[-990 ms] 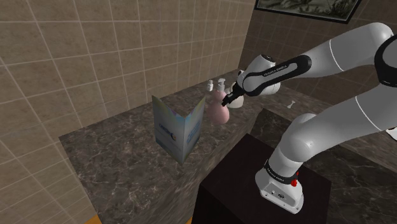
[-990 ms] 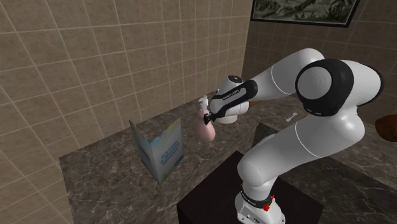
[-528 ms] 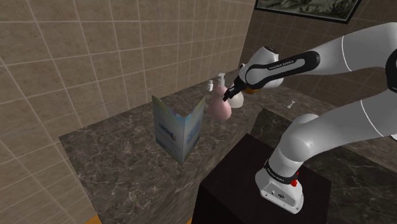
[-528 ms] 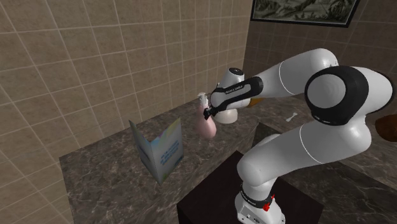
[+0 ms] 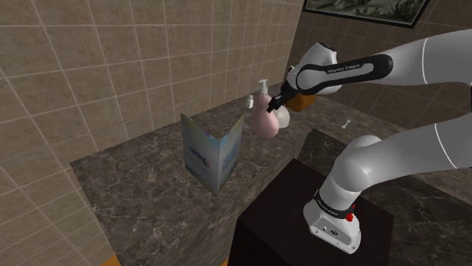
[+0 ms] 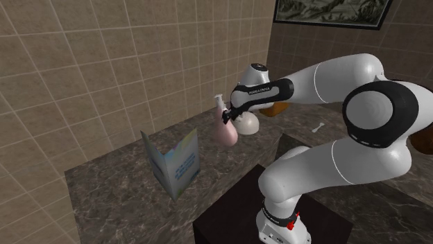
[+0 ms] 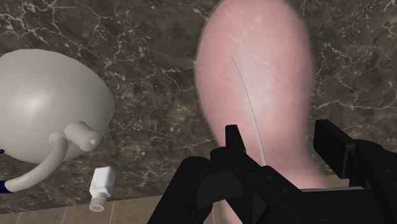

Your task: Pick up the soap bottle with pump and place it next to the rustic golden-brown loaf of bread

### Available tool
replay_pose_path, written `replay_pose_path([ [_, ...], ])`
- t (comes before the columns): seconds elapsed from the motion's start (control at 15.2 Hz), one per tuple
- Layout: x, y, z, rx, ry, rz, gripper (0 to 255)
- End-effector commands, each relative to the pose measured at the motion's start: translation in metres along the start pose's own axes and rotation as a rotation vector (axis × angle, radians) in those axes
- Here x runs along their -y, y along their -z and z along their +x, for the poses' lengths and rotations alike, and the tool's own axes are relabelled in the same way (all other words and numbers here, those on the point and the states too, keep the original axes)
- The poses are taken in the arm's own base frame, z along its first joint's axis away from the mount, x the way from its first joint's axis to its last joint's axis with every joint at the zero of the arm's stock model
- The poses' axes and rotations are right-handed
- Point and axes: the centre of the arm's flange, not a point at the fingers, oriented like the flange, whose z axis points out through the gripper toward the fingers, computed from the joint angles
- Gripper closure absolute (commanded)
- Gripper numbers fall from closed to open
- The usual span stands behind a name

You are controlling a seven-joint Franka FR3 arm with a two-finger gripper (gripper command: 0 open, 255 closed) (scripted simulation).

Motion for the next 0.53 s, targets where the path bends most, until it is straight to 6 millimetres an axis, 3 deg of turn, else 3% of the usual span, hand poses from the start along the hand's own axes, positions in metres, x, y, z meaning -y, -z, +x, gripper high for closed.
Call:
replay_pose_path([
  [0.0, 0.000, 0.010, 0.005, -0.001, 0.000, 0.000, 255],
  [0.46, 0.001, 0.044, 0.020, -0.001, 0.000, 0.000, 255],
])
